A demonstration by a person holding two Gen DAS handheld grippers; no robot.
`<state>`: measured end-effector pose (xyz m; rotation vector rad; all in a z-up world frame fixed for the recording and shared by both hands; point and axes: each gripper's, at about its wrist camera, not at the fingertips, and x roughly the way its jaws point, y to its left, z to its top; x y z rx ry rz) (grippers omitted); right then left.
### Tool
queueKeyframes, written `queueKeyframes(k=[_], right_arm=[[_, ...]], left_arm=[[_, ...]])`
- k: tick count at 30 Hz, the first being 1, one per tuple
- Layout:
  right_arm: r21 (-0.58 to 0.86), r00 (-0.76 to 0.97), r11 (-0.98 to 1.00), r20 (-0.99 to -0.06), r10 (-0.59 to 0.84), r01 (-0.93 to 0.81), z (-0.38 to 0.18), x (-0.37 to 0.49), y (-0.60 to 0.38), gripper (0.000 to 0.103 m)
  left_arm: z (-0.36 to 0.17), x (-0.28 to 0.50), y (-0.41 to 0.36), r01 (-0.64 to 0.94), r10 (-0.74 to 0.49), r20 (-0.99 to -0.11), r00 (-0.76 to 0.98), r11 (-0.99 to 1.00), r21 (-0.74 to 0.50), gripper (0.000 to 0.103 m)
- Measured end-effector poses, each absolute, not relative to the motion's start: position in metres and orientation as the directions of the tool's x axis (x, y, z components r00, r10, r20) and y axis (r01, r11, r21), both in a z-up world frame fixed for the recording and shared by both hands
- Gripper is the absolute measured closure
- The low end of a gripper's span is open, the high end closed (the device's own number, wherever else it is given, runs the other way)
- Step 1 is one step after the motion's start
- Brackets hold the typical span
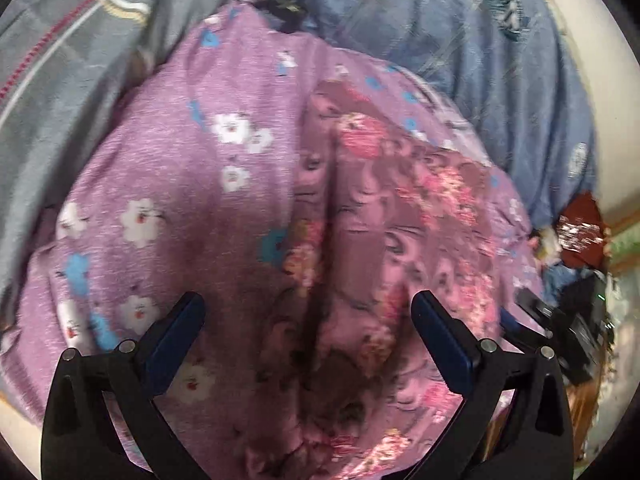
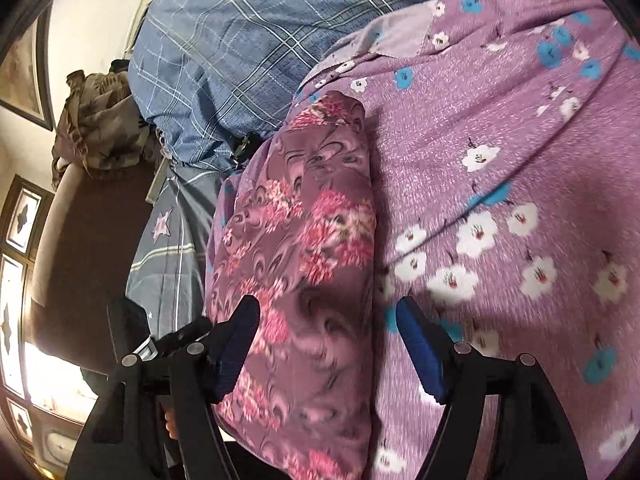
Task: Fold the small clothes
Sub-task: 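Grasp the folded shirt's end with the right gripper and fold it over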
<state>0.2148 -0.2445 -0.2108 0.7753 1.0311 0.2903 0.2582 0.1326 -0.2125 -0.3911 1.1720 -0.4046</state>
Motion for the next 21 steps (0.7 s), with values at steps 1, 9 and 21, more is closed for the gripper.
queueKeyframes(k=[1,9,21], right_arm=[[0.708,0.499,0.693,-0.652,0.571,0.133,-0.215,0.216,-0.243,0.030],[0.642,0.464,0.764,-0.697,0.547,0.063,-0.223,0.225,-0.206,0.045],[0.520,0.551,0.854,-0.713,0.433,0.002,-0.184,0.202,-0.192,0.076]], left_arm=[[-0.212,0.257,0.130,0.112,-0.500,-0.796,0.340,0.862,-0.494,0.000],[-0.217,0.255,0.096,0.175,-0.475,-0.804,0.359,0.880,-0.442,0.019],[-0.196,0.241,0.095,0.184,-0.434,-0.785,0.443,0.900,-0.394,0.079]])
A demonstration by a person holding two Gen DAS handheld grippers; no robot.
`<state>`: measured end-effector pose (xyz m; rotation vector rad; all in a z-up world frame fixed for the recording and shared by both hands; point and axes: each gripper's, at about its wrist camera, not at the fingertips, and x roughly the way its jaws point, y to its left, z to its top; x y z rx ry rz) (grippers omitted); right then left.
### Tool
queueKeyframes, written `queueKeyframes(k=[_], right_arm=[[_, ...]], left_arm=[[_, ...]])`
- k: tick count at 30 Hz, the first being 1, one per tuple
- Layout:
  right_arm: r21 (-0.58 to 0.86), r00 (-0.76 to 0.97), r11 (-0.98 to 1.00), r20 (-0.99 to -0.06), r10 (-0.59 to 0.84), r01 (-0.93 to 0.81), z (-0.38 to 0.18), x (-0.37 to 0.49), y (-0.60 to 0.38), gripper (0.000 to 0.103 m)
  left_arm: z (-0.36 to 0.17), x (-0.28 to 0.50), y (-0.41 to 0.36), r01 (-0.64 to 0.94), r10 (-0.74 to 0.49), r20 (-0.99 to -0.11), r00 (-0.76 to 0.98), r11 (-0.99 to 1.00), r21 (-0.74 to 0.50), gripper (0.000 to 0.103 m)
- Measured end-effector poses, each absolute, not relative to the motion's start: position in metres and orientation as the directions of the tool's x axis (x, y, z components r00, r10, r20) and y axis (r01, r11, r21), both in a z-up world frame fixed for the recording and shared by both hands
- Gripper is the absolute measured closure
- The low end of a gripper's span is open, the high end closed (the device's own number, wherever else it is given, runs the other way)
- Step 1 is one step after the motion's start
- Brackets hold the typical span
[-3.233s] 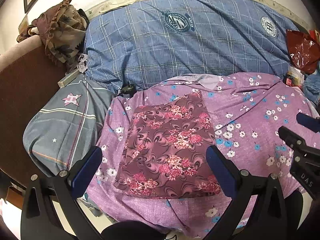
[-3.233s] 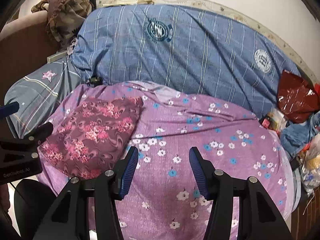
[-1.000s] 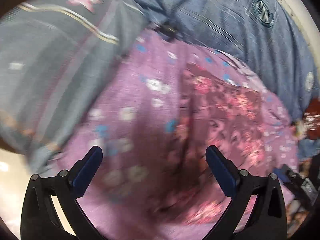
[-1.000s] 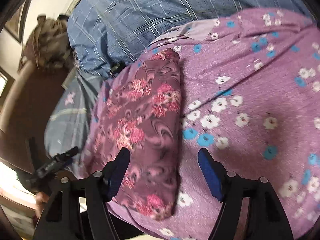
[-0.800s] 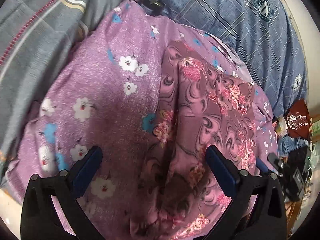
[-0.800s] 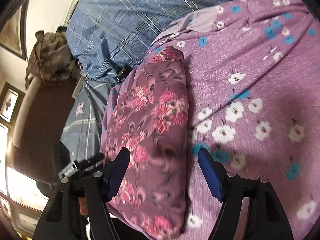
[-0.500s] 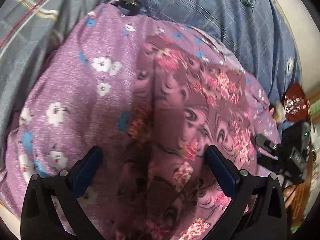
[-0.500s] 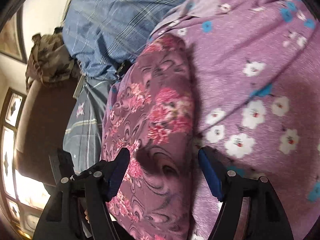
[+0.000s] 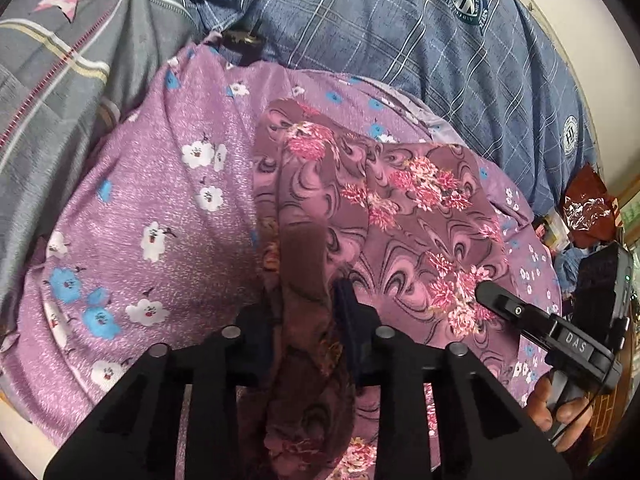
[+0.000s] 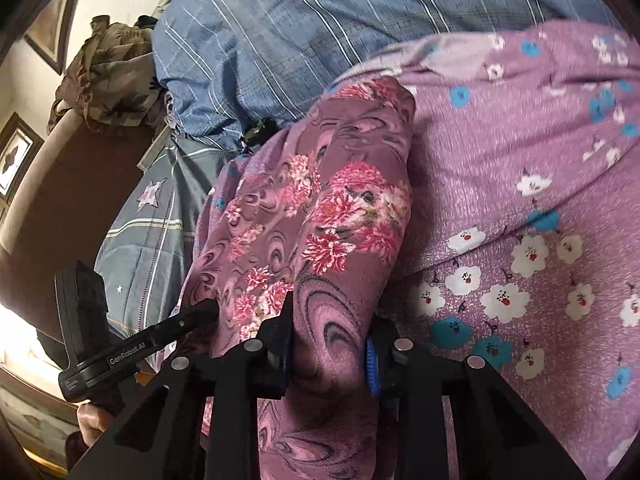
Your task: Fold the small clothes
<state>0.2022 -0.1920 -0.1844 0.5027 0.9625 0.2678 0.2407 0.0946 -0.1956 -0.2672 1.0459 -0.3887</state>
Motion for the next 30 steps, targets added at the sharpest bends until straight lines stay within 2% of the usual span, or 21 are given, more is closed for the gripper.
queueKeyframes(k=[4,5,14,30], right_arm=[[0.450,0.565,0.893,-0.734,0.375,-0.009,-0.169,0.192,-0.186,0.076],[0.428,0.572,0.904,-0.738,0.357,-0.012,-0.165,0.189,-0.184,0.077],[0.279,0.630,0.960,-0.741,0.231,-0.023,-0.138,0.165,-0.175,0.077],[0.248,0.673,0.968,-0.722,0.161,0.036,-0.127,0.133,-0.219,0.077]], left_arm=[[-0.186,0.237,0.093,0.183,-0.418,-0.786,0.455,0.908,-0.377,0.082],[-0.185,0.237,0.090,0.192,-0.424,-0.784,0.453,0.905,-0.379,0.086],[-0.173,0.222,0.056,0.273,-0.418,-0.793,0.442,0.905,-0.325,0.087],[-0.177,0.199,-0.002,0.349,-0.405,-0.825,0.394,0.896,-0.273,0.087]])
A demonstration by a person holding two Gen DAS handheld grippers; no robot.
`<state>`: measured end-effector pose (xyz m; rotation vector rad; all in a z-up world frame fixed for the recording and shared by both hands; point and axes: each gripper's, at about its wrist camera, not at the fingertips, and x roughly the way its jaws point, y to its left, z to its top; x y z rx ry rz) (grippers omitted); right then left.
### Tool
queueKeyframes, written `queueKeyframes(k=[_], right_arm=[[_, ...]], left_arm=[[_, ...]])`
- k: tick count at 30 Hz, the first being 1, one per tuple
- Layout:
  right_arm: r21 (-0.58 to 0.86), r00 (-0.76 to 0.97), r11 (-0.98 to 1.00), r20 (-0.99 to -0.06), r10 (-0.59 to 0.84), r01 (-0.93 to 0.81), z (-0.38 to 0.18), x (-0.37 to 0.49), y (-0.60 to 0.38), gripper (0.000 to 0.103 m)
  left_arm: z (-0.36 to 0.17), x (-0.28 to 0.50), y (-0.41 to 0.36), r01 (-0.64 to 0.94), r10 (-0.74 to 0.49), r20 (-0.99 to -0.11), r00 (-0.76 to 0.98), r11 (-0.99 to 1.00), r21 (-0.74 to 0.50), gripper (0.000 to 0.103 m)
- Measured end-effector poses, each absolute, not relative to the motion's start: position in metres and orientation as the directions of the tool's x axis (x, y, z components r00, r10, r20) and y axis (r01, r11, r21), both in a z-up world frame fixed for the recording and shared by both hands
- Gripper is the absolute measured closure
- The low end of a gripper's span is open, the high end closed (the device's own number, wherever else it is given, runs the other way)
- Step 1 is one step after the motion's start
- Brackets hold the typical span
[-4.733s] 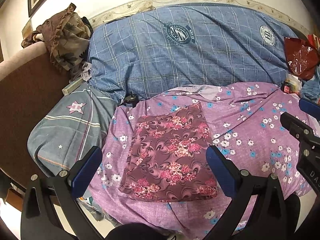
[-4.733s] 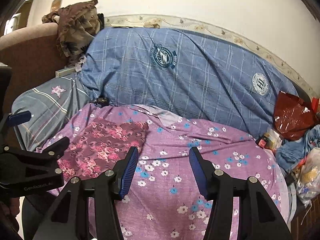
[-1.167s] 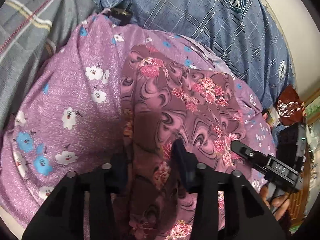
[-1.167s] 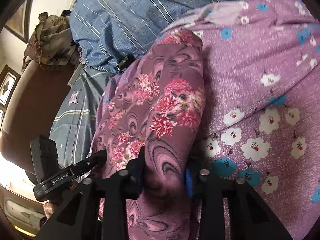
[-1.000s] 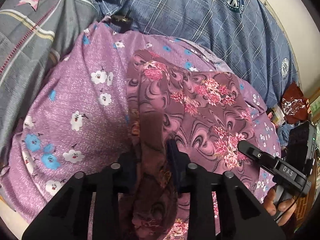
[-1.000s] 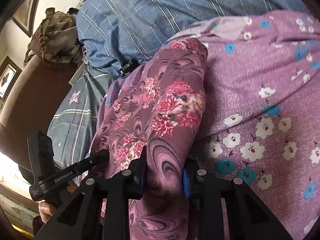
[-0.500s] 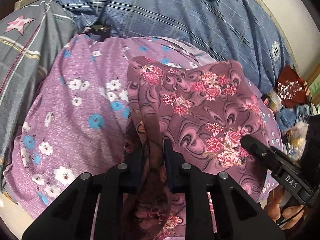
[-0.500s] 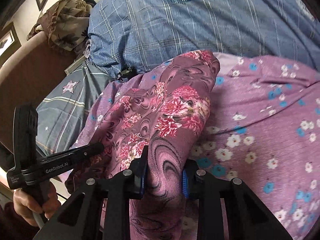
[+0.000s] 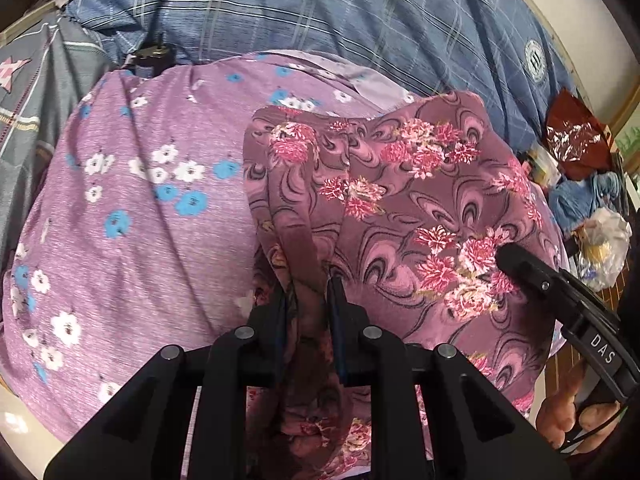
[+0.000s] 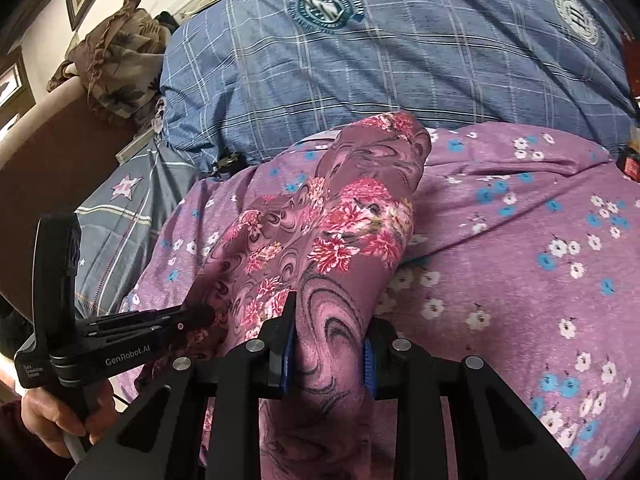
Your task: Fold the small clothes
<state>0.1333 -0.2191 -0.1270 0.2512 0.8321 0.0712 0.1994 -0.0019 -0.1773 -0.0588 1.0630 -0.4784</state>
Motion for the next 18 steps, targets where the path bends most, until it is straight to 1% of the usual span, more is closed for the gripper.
queueKeyframes(k=[18], right_arm=[[0.281,0.675,0.953,-0.726,0.131,0.117,-0.140,0.107,-0.271,0.077]], left_arm=[[-0.176,0.182,-0.052,0.417,-0.393,-0.841,0.373,0.880,-0.226,0.087]])
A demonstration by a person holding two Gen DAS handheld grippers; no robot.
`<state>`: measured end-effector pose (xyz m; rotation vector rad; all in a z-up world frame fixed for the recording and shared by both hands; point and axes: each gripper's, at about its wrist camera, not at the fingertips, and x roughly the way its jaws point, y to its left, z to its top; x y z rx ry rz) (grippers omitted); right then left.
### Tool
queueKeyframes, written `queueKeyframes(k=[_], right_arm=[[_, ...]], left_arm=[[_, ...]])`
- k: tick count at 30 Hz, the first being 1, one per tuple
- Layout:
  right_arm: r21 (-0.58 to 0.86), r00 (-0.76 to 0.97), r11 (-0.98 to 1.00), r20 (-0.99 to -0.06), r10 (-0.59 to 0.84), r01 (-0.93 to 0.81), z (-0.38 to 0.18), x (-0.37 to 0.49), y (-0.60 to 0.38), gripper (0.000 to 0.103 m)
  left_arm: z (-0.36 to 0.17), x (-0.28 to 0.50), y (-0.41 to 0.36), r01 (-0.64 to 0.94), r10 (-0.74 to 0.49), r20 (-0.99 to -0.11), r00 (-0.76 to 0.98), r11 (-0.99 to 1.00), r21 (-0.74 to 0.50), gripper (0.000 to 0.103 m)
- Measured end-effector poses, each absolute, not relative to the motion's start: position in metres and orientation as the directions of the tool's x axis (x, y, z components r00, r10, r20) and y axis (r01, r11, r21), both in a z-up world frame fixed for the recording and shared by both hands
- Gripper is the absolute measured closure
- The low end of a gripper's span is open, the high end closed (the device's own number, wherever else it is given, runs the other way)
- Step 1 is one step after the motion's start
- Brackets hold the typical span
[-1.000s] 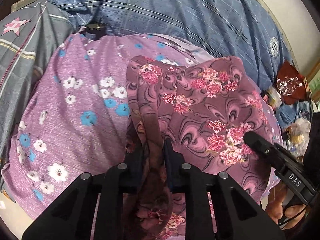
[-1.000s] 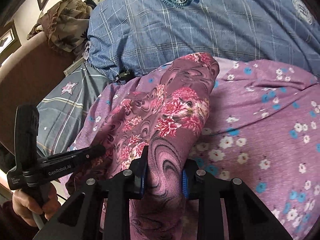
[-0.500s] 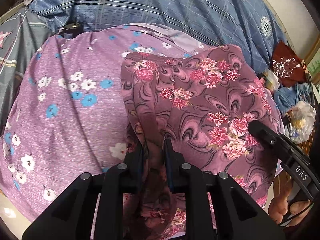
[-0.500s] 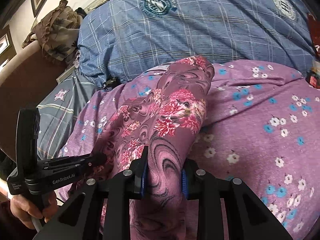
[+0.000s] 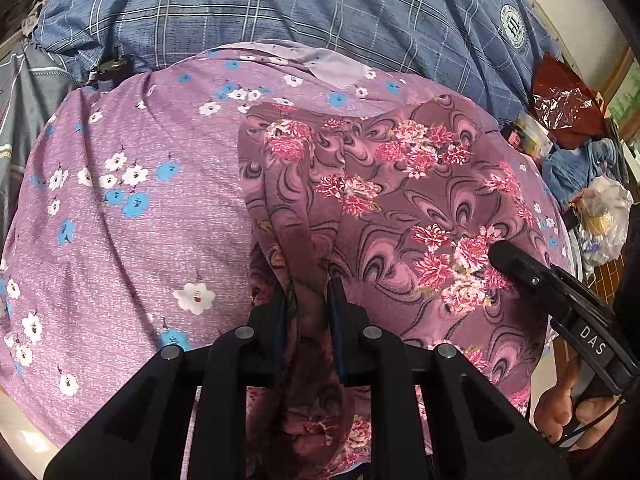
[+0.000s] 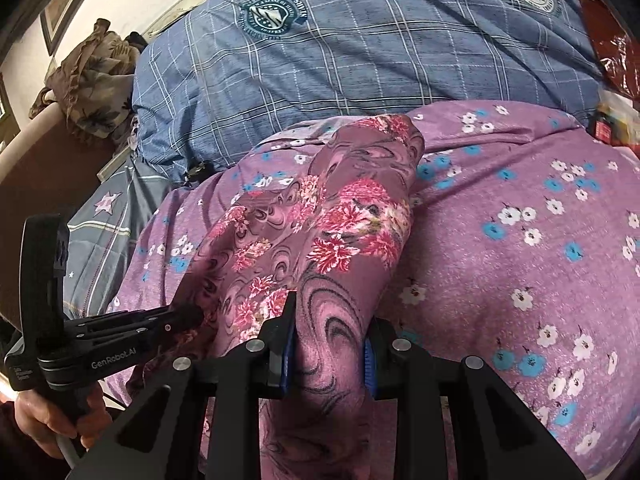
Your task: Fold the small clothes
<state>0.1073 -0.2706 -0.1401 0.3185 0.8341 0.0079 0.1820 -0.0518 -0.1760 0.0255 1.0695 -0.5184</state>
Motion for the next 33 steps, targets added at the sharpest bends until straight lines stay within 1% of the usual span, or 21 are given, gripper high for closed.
queueKeyframes(k=[6,10,11,12,15,16,17,19,20,21,23,25,26,27,30,33], right_arm=[[0.292,0.668,0.946,-0.734,0.125,0.143,-0.148,0.109,-0.280,0.077],[0.250,0.618,0.954,-0.780,0.096,0.168,-0.172,0.120,-0.284,0.076],[0.250,0.601,0.951,-0.793,0.094,0.181,-0.179,0.122,-0.287,0.074],[0.255,0.592,0.947,-0.801,0.094,0.196,-0.184,0.122,-0.289,0.068],[0.264,0.590,0.941,-0.802,0.092,0.211,-0.180,0.119,-0.296,0.058],[0.265,0.594,0.939,-0.799,0.087,0.219,-0.175,0.118,-0.300,0.058],[0.267,0.604,0.936,-0.793,0.079,0.228,-0.169,0.118,-0.304,0.058],[0.276,0.650,0.930,-0.758,0.055,0.243,-0.152,0.115,-0.314,0.057],[0.280,0.672,0.931,-0.739,0.052,0.236,-0.145,0.116,-0.317,0.056],[0.277,0.681,0.934,-0.730,0.052,0.226,-0.141,0.118,-0.318,0.057],[0.262,0.682,0.943,-0.730,0.054,0.206,-0.136,0.128,-0.317,0.061],[0.289,0.676,0.939,-0.732,0.090,0.189,-0.137,0.142,-0.317,0.076],[0.301,0.667,0.936,-0.738,0.106,0.184,-0.139,0.150,-0.317,0.086],[0.303,0.657,0.935,-0.746,0.113,0.183,-0.142,0.158,-0.316,0.088],[0.284,0.621,0.939,-0.777,0.106,0.195,-0.158,0.181,-0.310,0.088],[0.276,0.550,0.932,-0.828,0.107,0.234,-0.183,0.204,-0.312,0.089]], left_arm=[[-0.178,0.181,-0.056,0.414,-0.385,-0.847,0.366,0.883,-0.222,0.087],[-0.184,0.183,-0.054,0.391,-0.357,-0.860,0.365,0.897,-0.207,0.086],[-0.185,0.183,-0.053,0.385,-0.365,-0.859,0.360,0.896,-0.219,0.085],[-0.184,0.183,-0.052,0.382,-0.370,-0.857,0.358,0.896,-0.227,0.084],[-0.175,0.181,-0.053,0.384,-0.347,-0.856,0.384,0.903,-0.194,0.083],[-0.168,0.181,-0.054,0.384,-0.331,-0.851,0.408,0.908,-0.169,0.083],[-0.164,0.181,-0.054,0.384,-0.322,-0.846,0.426,0.911,-0.153,0.082],[-0.153,0.183,-0.055,0.388,-0.319,-0.826,0.465,0.912,-0.134,0.074],[-0.147,0.186,-0.057,0.395,-0.324,-0.812,0.485,0.910,-0.128,0.066],[-0.144,0.189,-0.060,0.402,-0.329,-0.803,0.496,0.907,-0.123,0.062],[-0.144,0.199,-0.066,0.412,-0.331,-0.800,0.500,0.904,-0.116,0.062],[-0.148,0.209,-0.073,0.418,-0.334,-0.802,0.495,0.901,-0.116,0.062],[-0.152,0.216,-0.078,0.414,-0.327,-0.807,0.493,0.903,-0.113,0.062],[-0.156,0.220,-0.082,0.410,-0.322,-0.811,0.489,0.905,-0.112,0.062],[-0.170,0.237,-0.091,0.398,-0.303,-0.826,0.475,0.911,-0.106,0.062],[-0.183,0.247,-0.096,0.382,-0.277,-0.840,0.467,0.920,-0.091,0.062]])
